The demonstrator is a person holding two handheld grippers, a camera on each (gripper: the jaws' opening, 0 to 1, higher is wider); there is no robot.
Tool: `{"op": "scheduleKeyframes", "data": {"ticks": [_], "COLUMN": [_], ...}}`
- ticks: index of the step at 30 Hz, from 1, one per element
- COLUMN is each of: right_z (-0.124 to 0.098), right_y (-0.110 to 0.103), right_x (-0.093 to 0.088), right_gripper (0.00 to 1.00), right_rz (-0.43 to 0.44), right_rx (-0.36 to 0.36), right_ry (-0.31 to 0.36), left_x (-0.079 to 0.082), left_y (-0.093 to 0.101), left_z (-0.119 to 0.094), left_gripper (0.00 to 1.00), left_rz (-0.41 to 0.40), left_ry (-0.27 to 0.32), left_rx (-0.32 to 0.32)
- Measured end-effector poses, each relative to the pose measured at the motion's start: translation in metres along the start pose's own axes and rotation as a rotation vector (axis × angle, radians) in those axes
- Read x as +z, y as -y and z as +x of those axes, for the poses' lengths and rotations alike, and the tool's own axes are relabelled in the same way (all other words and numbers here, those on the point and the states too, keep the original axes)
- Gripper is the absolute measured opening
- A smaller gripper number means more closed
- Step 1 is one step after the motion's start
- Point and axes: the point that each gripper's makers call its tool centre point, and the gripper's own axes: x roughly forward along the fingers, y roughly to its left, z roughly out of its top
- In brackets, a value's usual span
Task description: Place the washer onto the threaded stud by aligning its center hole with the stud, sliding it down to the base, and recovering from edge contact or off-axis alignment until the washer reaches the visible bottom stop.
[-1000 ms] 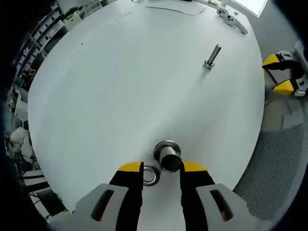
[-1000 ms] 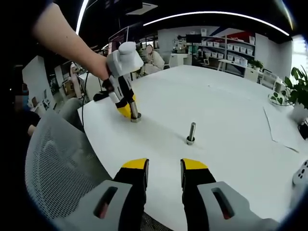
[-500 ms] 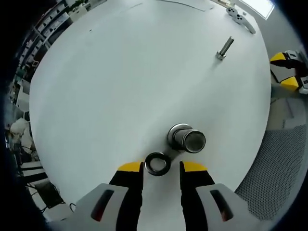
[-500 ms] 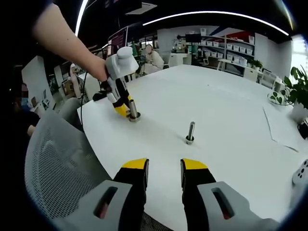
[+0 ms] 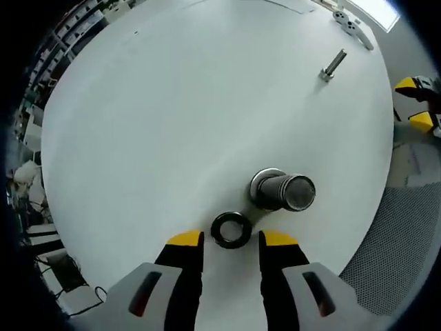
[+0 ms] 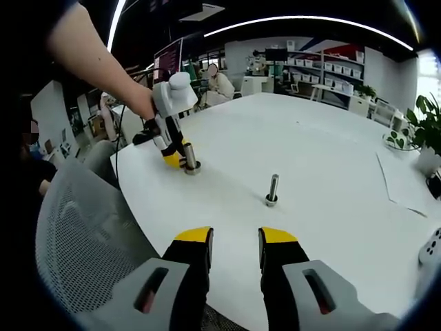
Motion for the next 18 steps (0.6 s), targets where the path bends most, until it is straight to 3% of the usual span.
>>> {"op": "scheduleKeyframes", "data": {"ticks": [18], "right_z": [0.0003], "right_y": [-0.0004], "right_x": [0.0004], "right_gripper": [0.29], "right_rz": [-0.006], "right_rx": [0.000], "right_ry": [-0.001], "left_x": [0.0025], "left_y": [0.0011], "left_z": [0.0016], "left_gripper": [0.30], "left_rz": [-0.015], "left_ry": [-0.007], "left_rx": [-0.002]}}
